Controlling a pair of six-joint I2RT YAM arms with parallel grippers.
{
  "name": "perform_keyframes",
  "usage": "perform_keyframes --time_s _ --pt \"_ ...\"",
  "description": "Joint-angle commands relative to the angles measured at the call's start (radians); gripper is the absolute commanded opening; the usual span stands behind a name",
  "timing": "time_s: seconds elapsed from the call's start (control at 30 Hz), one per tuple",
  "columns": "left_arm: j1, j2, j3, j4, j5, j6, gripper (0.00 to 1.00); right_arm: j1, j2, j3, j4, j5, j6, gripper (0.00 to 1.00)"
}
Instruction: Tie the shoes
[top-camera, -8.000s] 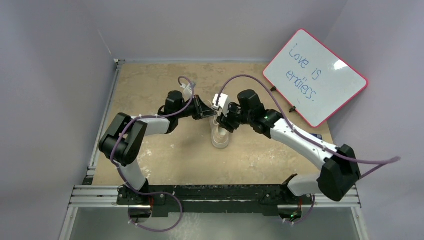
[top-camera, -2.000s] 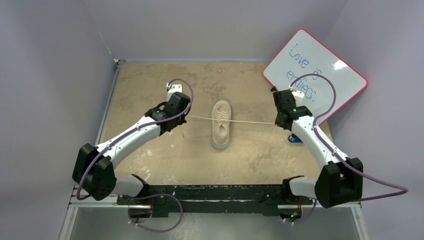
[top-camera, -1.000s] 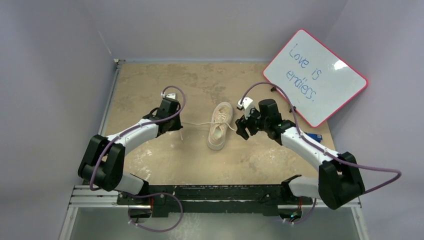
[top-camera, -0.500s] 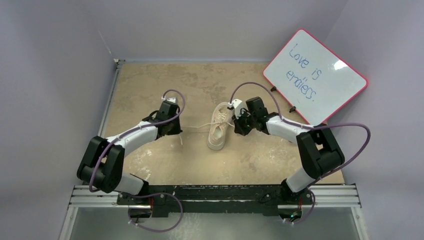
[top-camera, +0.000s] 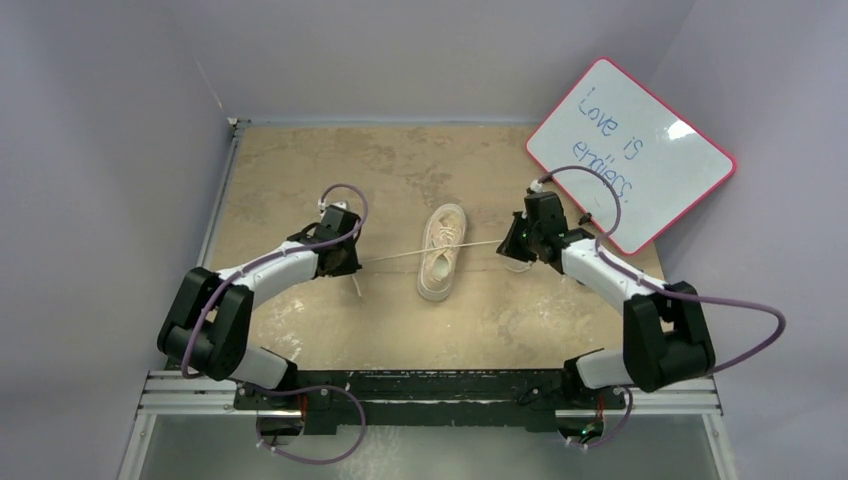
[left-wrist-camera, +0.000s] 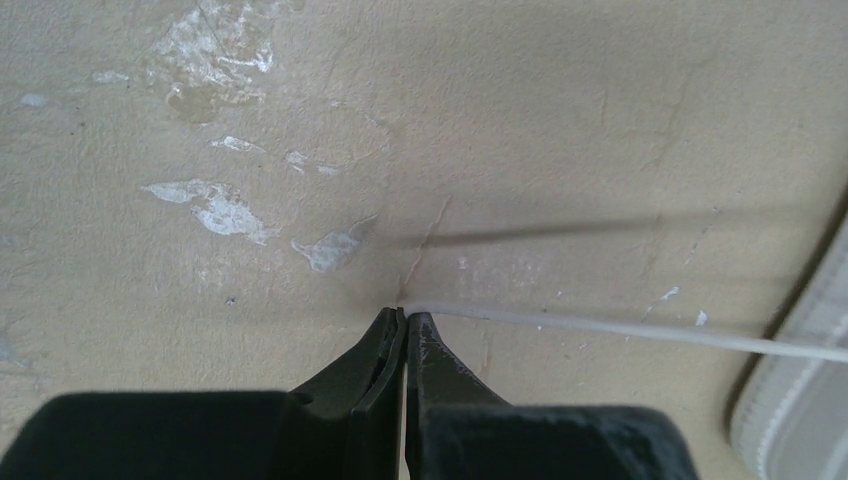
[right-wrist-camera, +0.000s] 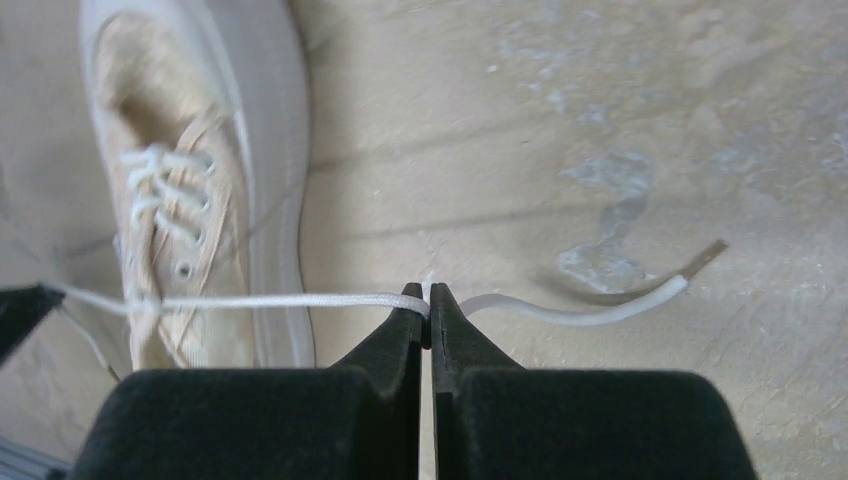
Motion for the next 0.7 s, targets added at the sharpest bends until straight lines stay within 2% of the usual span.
perform_keyframes --time_s 0.0,0.1,0.23,0.33,0.47,0.5,0.53,0.57,0.6,0.67 --pt "0.001 0.033 0.033 -0.046 -0.134 -0.015 0.00 -0.048 0.084 0.067 -0.125 0.124 0.194 0.00" --pt "0.015 0.041 0.034 -0.072 -0.215 0.010 0.00 -0.063 0.115 0.061 -0.149 0.120 0.221 0.00" --pt "0.015 0.017 0.022 -0.073 -0.197 0.045 0.00 -0.065 0.121 0.025 -0.042 0.038 0.141 0.00" --pt "0.015 -0.006 0.001 -0.059 -0.125 0.053 0.00 -0.064 0.139 0.033 -0.041 -0.057 0.078 0.00" --pt "0.015 -0.002 0.014 -0.062 0.030 0.063 0.00 -0.062 0.171 0.101 -0.053 -0.139 -0.098 0.00" --pt "0.015 -0.004 0.031 -0.081 0.040 0.068 0.04 -0.063 0.175 0.114 -0.074 -0.157 -0.122 0.00" --pt "0.015 -0.018 0.047 -0.104 0.034 0.069 0.13 -0.062 0.177 0.126 -0.102 -0.163 -0.140 0.00" --pt "0.015 -0.043 0.059 -0.124 0.019 0.070 0.24 -0.062 0.176 0.139 -0.127 -0.167 -0.157 0.06" --pt "0.015 -0.076 0.072 -0.136 0.001 0.074 0.34 -0.063 0.170 0.146 -0.147 -0.164 -0.171 0.16" --pt "0.015 -0.150 0.094 -0.160 -0.036 0.092 0.50 -0.062 0.166 0.160 -0.179 -0.145 -0.195 0.43"
